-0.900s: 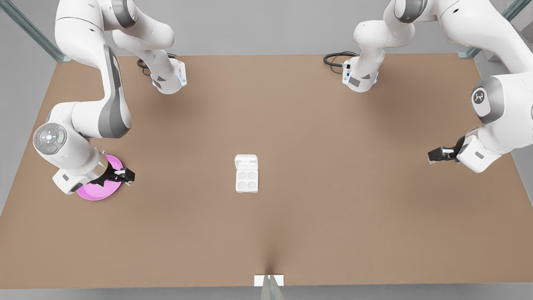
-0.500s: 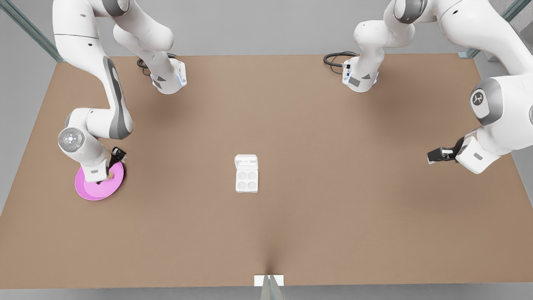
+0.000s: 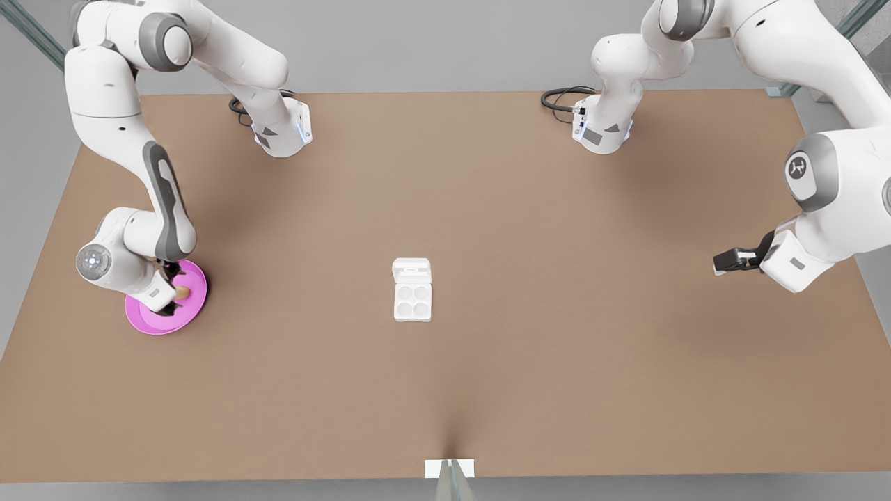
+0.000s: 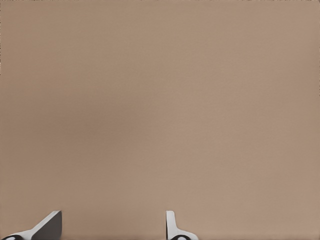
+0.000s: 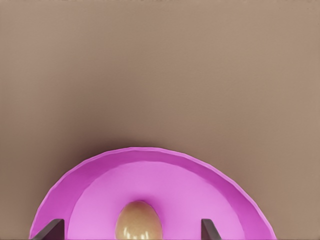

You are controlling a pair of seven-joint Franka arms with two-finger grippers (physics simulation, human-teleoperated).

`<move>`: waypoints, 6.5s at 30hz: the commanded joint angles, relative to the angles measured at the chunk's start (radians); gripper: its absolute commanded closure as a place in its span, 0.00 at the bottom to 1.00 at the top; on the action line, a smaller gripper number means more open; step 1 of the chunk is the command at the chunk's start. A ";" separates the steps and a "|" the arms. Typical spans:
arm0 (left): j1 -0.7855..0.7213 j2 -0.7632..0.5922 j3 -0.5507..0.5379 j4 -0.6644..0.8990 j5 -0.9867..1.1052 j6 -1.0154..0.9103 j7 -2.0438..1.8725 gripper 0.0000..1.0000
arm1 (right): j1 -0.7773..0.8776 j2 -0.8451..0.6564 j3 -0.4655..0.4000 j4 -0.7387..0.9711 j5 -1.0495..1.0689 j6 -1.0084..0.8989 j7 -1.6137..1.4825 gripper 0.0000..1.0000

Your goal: Pack egg into the box and close the box lid

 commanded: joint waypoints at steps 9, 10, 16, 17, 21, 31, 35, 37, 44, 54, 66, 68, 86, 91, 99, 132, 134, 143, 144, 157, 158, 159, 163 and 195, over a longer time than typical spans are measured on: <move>0.000 0.000 -0.001 -0.002 0.000 -0.002 -0.002 0.00 | -0.038 0.051 -0.002 0.022 0.029 0.000 -0.088 0.00; 0.000 0.000 -0.001 0.000 0.000 -0.003 0.000 0.00 | -0.047 0.060 -0.002 0.033 0.029 0.002 -0.096 0.00; 0.000 0.000 -0.001 -0.002 0.000 -0.005 0.000 0.00 | -0.072 0.096 0.002 0.041 0.118 0.028 -0.267 0.00; 0.000 0.000 -0.001 -0.002 0.000 -0.005 0.000 0.00 | -0.072 0.096 0.002 0.039 0.118 0.028 -0.269 0.00; 0.000 0.001 0.000 -0.002 0.000 -0.005 0.000 0.00 | -0.072 0.096 0.002 0.036 0.125 0.029 -0.269 0.00; 0.000 0.001 -0.001 -0.002 0.000 -0.008 0.000 0.00 | -0.070 0.105 0.002 0.047 0.125 0.031 -0.266 0.34; 0.000 0.001 -0.001 -0.002 0.000 -0.011 0.000 0.00 | -0.072 0.111 0.002 0.048 0.125 0.031 -0.266 0.40; 0.000 0.001 -0.001 -0.002 0.000 -0.014 0.000 0.00 | -0.072 0.112 0.002 0.051 0.125 0.031 -0.266 0.41; 0.000 0.001 -0.001 -0.003 0.000 -0.016 0.000 0.00 | -0.073 0.119 0.001 0.062 0.125 0.031 -0.266 0.41; 0.000 0.001 -0.001 -0.002 0.000 -0.022 0.000 0.00 | -0.082 0.125 0.002 0.068 0.125 0.029 -0.267 0.45; 0.000 0.000 -0.001 -0.003 0.000 -0.025 0.000 0.00 | -0.085 0.125 0.002 0.070 0.125 0.029 -0.269 0.45; 0.000 0.000 -0.001 -0.002 0.000 -0.025 0.000 0.00 | -0.085 0.123 0.002 0.068 0.125 0.028 -0.271 0.45; 0.000 -0.002 -0.001 -0.002 0.000 -0.032 0.000 0.00 | 0.349 0.157 0.057 0.350 0.292 -0.103 0.257 0.44; 0.000 -0.002 -0.001 -0.002 0.000 -0.039 -0.002 0.00 | 0.553 0.191 0.057 0.395 0.338 -0.094 0.470 0.44; 0.000 0.000 -0.001 -0.002 0.000 -0.039 -0.002 0.00 | 0.764 0.243 0.059 0.461 0.463 -0.086 0.616 0.44; -0.257 0.251 -0.491 0.141 0.009 -0.063 -1.187 0.79 | 0.654 -0.039 -0.358 0.522 0.280 -0.456 1.704 0.00; -0.340 0.291 -0.491 0.143 0.004 -0.003 -1.184 0.79 | 0.470 -0.150 -0.225 0.508 0.265 -0.529 1.716 0.00; -0.541 0.452 -0.492 0.189 -0.016 0.224 -1.175 0.73 | 0.447 -0.121 -0.217 0.576 0.211 -0.601 1.710 0.00; -0.556 0.466 -0.492 0.189 -0.016 0.224 -1.170 0.73 | 0.441 -0.121 -0.217 0.578 0.216 -0.601 1.710 0.00; -0.583 0.578 -0.485 0.189 0.047 0.377 -0.954 0.73 | 0.410 -0.089 -0.229 0.599 0.223 -0.594 1.713 0.00; -0.583 0.583 -0.485 0.189 0.047 0.412 -0.950 0.73 | 0.410 -0.089 -0.229 0.599 0.223 -0.594 1.713 0.00; -0.583 0.589 -0.485 0.189 0.047 0.420 -0.940 0.73 | 0.410 -0.089 -0.229 0.599 0.223 -0.594 1.713 0.00; -0.583 0.601 -0.481 0.189 0.052 0.422 -0.920 0.73 | 0.412 -0.089 -0.229 0.599 0.223 -0.598 1.713 0.00; 0.137 0.278 -0.442 0.307 0.000 -0.080 -0.611 0.00 | 0.418 -0.090 -0.225 0.613 0.225 -0.603 1.716 0.00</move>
